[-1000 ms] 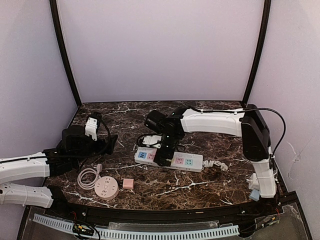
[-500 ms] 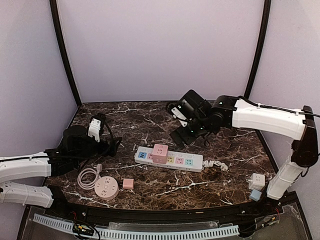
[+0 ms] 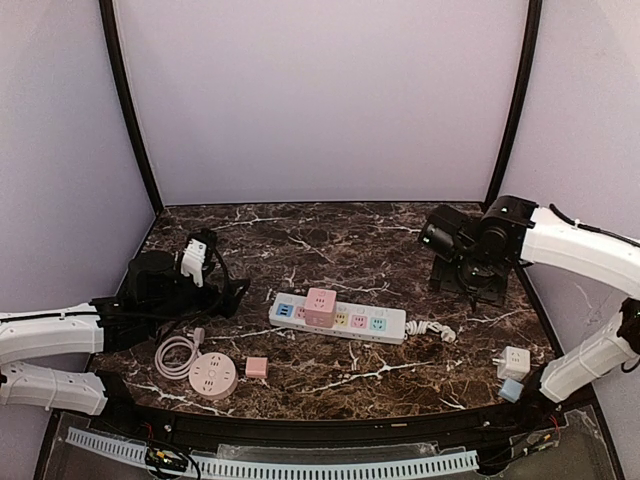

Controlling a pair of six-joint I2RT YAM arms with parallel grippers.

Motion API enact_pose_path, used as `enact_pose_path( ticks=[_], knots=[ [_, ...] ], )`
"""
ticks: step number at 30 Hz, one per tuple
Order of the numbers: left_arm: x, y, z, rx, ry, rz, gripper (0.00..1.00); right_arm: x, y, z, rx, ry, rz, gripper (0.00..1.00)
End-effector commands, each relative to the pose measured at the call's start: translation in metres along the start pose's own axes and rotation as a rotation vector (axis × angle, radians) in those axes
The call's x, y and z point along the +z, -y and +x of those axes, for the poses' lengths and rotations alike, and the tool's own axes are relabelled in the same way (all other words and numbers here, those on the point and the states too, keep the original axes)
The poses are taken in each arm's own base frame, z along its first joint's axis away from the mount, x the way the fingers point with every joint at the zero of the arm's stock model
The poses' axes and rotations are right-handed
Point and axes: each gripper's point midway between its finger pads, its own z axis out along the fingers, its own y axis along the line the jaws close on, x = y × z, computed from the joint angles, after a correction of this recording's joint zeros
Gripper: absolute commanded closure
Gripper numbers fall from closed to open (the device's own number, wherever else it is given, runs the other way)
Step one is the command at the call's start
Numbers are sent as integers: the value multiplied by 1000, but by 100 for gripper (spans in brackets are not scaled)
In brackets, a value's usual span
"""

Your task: Insert the plug

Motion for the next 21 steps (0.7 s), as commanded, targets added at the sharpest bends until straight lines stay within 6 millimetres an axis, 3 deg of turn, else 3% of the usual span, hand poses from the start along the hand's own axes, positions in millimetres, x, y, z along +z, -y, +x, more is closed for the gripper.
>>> enact_pose_path(
  ticks=[1, 7, 14, 21],
  knots=[
    [0, 3, -2, -10, 1, 19, 1, 8, 65, 24, 261, -54, 171, 1],
    [6, 12, 3, 2, -11, 67, 1, 33, 116, 34, 392, -110, 268, 1],
    [12, 35, 6, 13, -38, 190, 1, 59, 141, 62, 536, -209, 275, 2],
    [16, 36, 9, 13, -58, 193, 2, 67, 163, 68, 651, -200, 281, 1]
  ],
)
